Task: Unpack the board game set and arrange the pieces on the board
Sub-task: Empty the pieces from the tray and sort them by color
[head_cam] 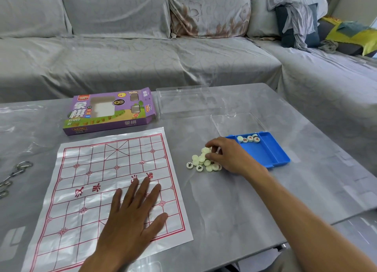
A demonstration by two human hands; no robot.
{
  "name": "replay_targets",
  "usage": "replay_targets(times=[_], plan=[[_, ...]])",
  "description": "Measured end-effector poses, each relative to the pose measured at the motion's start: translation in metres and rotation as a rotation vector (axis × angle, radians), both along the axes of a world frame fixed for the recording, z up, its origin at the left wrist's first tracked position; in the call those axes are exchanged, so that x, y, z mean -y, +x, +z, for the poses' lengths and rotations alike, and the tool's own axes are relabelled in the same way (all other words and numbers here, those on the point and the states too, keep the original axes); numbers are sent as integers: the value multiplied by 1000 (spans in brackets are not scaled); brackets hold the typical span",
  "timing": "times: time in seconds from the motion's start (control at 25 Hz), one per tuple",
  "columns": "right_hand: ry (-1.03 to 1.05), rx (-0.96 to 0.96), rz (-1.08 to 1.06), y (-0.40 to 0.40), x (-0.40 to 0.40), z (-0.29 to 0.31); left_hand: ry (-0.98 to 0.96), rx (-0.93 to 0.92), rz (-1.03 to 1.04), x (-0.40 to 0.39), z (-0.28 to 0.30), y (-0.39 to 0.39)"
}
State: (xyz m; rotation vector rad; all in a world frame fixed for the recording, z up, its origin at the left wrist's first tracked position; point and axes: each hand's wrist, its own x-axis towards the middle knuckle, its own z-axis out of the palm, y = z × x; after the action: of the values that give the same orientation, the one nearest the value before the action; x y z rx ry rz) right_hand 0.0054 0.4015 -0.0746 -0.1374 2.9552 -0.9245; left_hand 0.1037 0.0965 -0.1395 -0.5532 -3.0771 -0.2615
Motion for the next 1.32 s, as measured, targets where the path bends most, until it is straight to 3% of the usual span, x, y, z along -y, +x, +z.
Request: replay_targets(times=[0.12, 0.24, 0.36, 0.96, 1.32], plan=[[-48, -173, -205, -5, -14, 1, 6, -3, 4, -1, 3, -1], [133, -194, -394, -7, -52, -8, 4, 0, -1, 0, 1, 0], [150, -73, -312, -1, -81, -17, 1, -12, 8, 0, 0, -2], [200, -197, -350, -7, -76, -16, -29, -23, 8, -1, 0, -1], [-90, -239, -357, -2, -47, 8, -32, -23, -4, 0, 0, -1]])
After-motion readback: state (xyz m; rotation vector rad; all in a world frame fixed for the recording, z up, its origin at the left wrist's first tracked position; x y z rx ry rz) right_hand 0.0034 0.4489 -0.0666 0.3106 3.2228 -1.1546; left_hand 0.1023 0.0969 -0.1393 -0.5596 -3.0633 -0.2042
